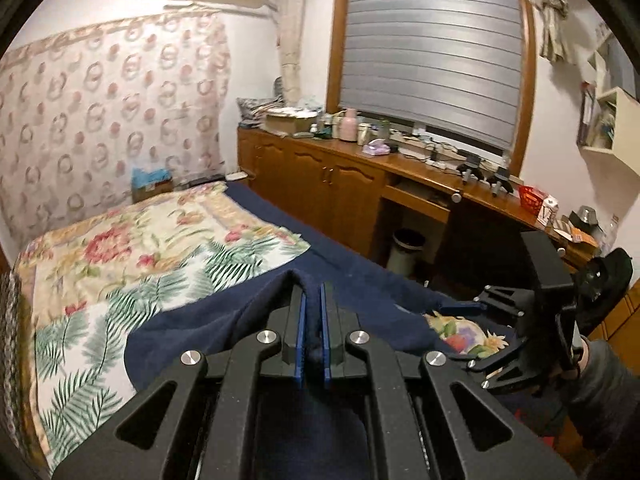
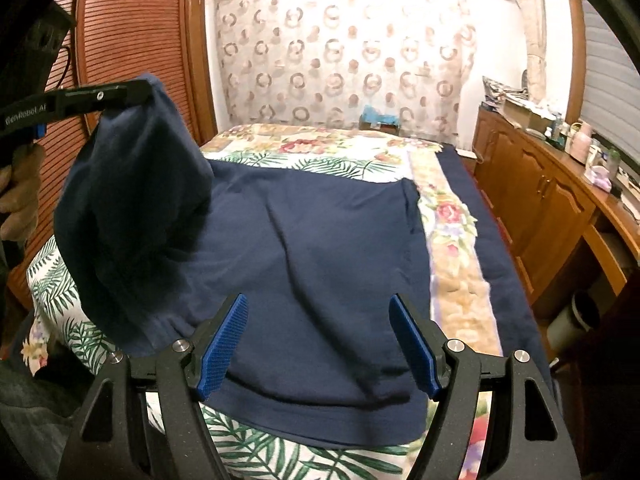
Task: Fold small clothes
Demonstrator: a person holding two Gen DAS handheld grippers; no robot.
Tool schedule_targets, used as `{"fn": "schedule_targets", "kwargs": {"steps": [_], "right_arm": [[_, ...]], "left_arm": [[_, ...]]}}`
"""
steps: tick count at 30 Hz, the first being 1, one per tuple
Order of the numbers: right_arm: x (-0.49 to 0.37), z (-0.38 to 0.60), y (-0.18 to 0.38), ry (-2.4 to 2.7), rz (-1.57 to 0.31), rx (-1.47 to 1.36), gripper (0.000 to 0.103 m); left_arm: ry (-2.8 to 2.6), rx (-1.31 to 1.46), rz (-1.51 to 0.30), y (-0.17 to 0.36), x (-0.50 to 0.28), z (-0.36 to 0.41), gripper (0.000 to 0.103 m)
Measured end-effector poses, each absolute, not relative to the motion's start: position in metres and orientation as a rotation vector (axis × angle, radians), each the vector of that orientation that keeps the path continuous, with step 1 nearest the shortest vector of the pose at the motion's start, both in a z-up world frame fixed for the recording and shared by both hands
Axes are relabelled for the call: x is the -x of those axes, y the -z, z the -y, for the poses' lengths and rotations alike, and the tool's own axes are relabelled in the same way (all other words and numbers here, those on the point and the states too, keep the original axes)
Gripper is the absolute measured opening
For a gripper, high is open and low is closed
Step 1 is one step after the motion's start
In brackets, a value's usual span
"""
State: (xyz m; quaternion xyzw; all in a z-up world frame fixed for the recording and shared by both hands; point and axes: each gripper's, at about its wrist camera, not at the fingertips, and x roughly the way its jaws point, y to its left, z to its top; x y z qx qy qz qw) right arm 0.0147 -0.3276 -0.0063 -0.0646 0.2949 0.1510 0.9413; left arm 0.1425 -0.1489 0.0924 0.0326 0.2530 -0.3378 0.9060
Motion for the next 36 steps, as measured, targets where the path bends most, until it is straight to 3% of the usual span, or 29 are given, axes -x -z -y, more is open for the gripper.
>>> {"fn": "schedule_targets", "kwargs": {"steps": [5,9,10,12,14,31,36], "right_arm": [[-0.01,0.333,0.007,-0.294,-0.597,0.125,0.075],[-0.009,0.333,0.006,-0.288,-0.599,0.123,0.075],[-0.008,0.334,0.006,-0.289,-0.6,0.121,0.075],[-0.01,0.332,0.004,-0.29,-0.603,0.12,0.075],[-0.014,0.331,0.005,-0.299,-0.608,0.122,0.075],[-0.077,0.282,0.031,-0.46,-0.736,0.215,0.075],[-0.093,0.28,0.031,-0.487,-0.772,0.24,0.068]], "left_arm": [[0.705,-0.081,-0.538,-0.092,-0.148,0.161,0.01],[0.711,-0.085,-0.525,-0.083,-0.143,0.155,0.051],[0.707,-0.087,-0.527,-0.081,-0.142,0.154,0.053],[0.7,-0.088,-0.546,-0.074,-0.142,0.149,0.069],[0.678,-0.09,-0.549,-0.068,-0.141,0.142,0.077],[0.442,-0.015,-0.64,-0.002,-0.133,0.047,0.078],[0.398,0.021,-0.658,0.014,-0.129,0.03,0.078]]}}
